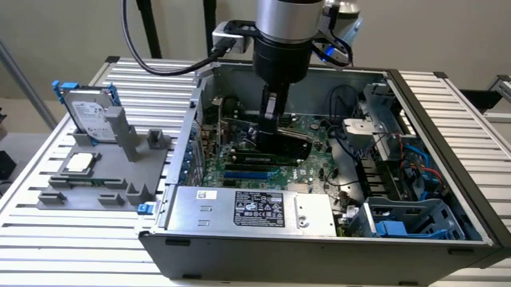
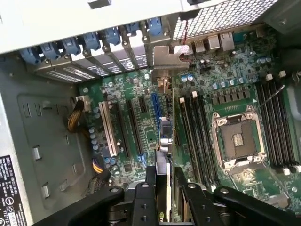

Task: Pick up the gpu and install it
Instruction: 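Insert the gpu into the slot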

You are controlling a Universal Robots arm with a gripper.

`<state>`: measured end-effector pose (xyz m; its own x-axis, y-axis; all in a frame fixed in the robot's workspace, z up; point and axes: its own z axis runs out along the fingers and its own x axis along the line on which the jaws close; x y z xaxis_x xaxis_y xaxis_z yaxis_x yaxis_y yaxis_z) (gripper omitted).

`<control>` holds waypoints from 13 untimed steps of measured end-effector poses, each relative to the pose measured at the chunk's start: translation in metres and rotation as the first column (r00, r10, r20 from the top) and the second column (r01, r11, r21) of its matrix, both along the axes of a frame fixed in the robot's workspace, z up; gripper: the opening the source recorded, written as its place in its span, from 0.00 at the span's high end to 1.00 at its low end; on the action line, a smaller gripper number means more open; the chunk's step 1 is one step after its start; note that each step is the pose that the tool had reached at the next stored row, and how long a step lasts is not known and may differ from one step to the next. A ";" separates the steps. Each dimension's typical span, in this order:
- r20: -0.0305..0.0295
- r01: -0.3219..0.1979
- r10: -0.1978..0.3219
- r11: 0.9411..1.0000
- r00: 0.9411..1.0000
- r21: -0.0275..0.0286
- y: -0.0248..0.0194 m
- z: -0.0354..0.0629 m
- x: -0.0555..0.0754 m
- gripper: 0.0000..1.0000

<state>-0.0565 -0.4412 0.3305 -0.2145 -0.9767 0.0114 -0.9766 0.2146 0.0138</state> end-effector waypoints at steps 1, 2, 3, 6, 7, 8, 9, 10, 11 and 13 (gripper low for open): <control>0.000 -0.018 0.018 1.000 1.000 0.000 0.0000 -0.0014 0.000 1.00; 0.001 -0.036 0.036 0.999 0.999 0.000 0.0000 -0.0029 0.000 1.00; 0.001 -0.054 0.054 0.999 0.999 0.000 0.0000 -0.0043 0.000 1.00; 0.003 -0.107 0.107 0.994 0.994 0.000 0.0000 -0.0091 0.000 1.00; 0.004 -0.119 0.119 0.993 0.993 0.001 0.0000 -0.0107 0.000 1.00; 0.004 -0.129 0.129 0.992 0.992 0.001 0.0000 -0.0125 -0.001 1.00; 0.005 -0.136 0.136 0.991 0.991 0.002 0.0000 -0.0144 -0.002 1.00; 0.006 -0.140 0.140 0.990 0.990 0.003 0.0000 -0.0162 -0.004 1.00; 0.007 -0.143 0.143 0.990 0.990 0.004 0.0001 -0.0180 -0.007 1.00; 0.009 -0.145 0.145 0.989 0.989 0.004 0.0003 -0.0216 -0.013 1.00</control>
<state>-0.0695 -0.4409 0.3089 -0.0703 -0.9975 0.0055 -0.9975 0.0703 0.0062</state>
